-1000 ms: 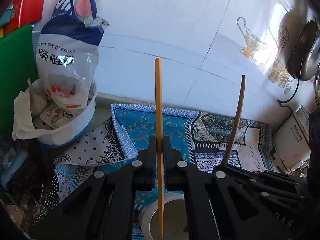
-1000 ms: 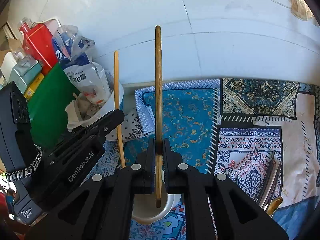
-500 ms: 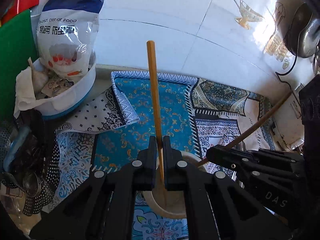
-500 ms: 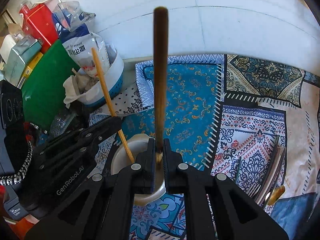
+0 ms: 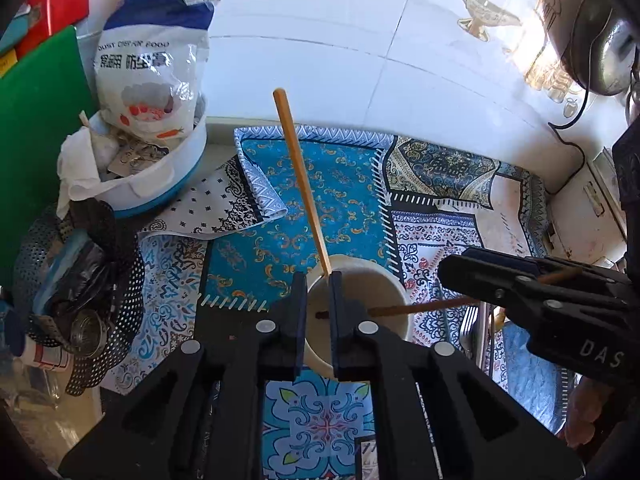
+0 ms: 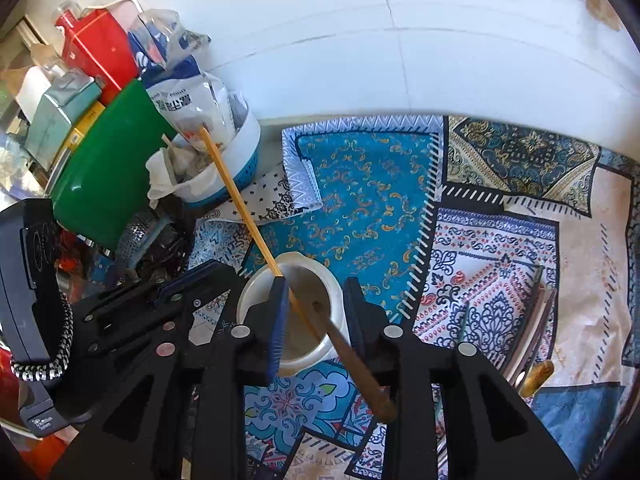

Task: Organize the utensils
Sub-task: 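Lower both wooden chopsticks into the white cup and open both tools, then grasp the green chopstick with the left tool while the right tool grasps a metal chopstick, then lift the green and metal chopsticks and carry them over the white cup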

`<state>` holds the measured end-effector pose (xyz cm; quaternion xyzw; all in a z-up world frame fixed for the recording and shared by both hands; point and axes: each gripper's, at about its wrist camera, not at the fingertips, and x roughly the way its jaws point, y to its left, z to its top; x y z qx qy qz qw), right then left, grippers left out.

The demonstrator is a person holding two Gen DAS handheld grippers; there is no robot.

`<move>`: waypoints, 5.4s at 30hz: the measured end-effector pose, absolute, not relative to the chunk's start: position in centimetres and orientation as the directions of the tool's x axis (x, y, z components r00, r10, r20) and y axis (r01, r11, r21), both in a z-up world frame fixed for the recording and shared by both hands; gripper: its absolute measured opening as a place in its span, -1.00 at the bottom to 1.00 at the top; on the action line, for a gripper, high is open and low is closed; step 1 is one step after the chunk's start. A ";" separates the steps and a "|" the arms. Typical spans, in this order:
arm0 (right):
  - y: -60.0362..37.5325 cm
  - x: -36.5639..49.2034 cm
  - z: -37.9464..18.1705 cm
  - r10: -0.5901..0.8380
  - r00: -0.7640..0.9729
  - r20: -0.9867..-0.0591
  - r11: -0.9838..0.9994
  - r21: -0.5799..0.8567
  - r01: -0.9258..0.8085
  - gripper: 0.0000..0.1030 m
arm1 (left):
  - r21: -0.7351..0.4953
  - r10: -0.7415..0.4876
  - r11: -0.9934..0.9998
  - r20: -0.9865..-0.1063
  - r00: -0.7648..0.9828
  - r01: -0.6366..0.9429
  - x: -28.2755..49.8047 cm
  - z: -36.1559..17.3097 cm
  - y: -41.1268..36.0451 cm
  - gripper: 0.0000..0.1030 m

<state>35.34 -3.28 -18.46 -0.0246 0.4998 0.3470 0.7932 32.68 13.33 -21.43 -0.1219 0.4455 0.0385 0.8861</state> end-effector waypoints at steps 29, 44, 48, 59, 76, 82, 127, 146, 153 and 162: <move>-22.4 34.9 -14.1 0.428 0.471 -0.772 0.870 0.209 -0.447 -0.29 | -0.159 -0.095 0.987 -0.722 0.686 -0.030 32.0 -14.8 -3.2 -0.30; -25.9 36.2 -23.0 0.355 0.299 -0.886 0.895 0.229 -0.383 -0.29 | -0.146 -0.124 0.989 -0.884 0.451 -0.014 34.8 -25.6 -8.9 -0.29; -24.7 36.5 -25.7 0.365 0.223 -0.904 0.884 0.262 -0.387 -0.29 | -0.103 -0.076 0.993 -0.919 0.386 -0.049 35.1 -28.8 -8.1 -0.29; -20.2 37.9 -29.4 0.389 0.130 -0.912 0.859 0.307 -0.410 -0.43 | -0.173 -0.130 0.978 -0.942 0.308 -0.117 34.9 -32.2 -5.0 -0.51; -19.4 39.8 -30.9 0.364 0.122 -0.923 0.881 0.299 -0.366 -0.84 | -0.150 -0.145 0.989 -0.945 0.293 0.006 37.6 -33.4 -6.6 -0.80; -19.1 40.2 -31.0 0.373 0.125 -0.919 0.880 0.308 -0.362 -0.86 | -0.187 -0.182 0.982 -0.950 0.254 0.005 38.7 -33.6 -5.8 -0.92; -21.9 33.4 -16.3 0.472 0.467 -0.748 0.856 0.261 -0.447 -0.89 | -0.132 -0.163 0.987 -0.761 0.628 0.097 29.4 -17.6 -7.5 -0.95; -16.5 32.6 -8.2 0.560 0.558 -0.613 0.799 0.221 -0.560 -0.89 | -0.137 -0.094 0.990 -0.545 0.833 0.022 28.6 -7.1 -0.9 -0.95; -12.7 32.5 -7.1 0.603 0.541 -0.586 0.760 0.217 -0.612 -0.89 | -0.147 -0.037 0.988 -0.503 0.863 -0.043 28.7 -5.6 3.3 -0.95; -7.4 33.3 -9.1 0.621 0.475 -0.623 0.727 0.232 -0.647 -0.89 | -0.167 0.012 0.978 -0.551 0.835 -0.124 30.1 -8.1 9.1 -0.95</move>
